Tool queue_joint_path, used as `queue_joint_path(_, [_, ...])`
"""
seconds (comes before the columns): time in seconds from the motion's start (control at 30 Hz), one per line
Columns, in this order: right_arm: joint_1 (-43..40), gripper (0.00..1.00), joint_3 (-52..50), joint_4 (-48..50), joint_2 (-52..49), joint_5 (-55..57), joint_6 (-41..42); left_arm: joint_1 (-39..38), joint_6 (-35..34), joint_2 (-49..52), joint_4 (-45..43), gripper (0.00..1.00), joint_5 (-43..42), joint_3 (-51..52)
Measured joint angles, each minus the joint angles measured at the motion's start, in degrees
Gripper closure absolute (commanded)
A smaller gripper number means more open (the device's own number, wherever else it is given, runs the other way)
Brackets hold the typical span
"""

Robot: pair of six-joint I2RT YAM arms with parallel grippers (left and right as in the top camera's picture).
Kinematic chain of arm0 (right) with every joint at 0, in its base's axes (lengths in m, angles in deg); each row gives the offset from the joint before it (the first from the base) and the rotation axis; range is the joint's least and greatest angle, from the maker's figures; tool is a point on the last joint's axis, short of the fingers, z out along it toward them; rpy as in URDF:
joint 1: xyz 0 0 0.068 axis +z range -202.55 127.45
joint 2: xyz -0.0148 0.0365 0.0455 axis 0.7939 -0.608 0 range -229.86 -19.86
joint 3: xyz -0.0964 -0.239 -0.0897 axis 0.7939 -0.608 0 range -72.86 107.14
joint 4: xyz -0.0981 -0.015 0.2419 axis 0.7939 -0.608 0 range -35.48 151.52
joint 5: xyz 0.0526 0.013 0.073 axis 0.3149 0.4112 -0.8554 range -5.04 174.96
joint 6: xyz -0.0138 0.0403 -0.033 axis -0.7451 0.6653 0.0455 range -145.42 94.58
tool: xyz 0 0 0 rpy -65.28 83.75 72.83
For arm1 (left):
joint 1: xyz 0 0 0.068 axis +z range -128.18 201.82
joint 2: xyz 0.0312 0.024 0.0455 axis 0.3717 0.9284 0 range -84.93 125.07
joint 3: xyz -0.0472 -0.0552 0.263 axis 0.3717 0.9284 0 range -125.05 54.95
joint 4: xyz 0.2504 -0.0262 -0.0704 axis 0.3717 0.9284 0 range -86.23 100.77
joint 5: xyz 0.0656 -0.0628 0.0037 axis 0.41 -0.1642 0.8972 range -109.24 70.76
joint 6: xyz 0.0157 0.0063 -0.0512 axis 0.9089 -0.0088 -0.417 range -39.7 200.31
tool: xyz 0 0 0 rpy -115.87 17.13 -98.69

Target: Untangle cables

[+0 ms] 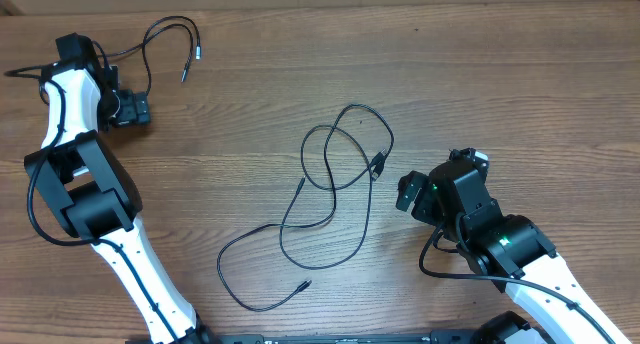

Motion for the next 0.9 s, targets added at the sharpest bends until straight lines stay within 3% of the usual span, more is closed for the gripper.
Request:
queue_joint_path(0.63, [0.0, 0.00, 0.0, 0.0, 0.0, 0.0, 0.0, 0.5, -0.1, 4.6, -27.1, 0.00, 4.6, -0.7])
queue_joint_path(0.9, [0.0, 0.00, 0.0, 0.0, 0.0, 0.0, 0.0, 3.0, -0.7, 7.7, -33.4, 0.00, 4.5, -2.6])
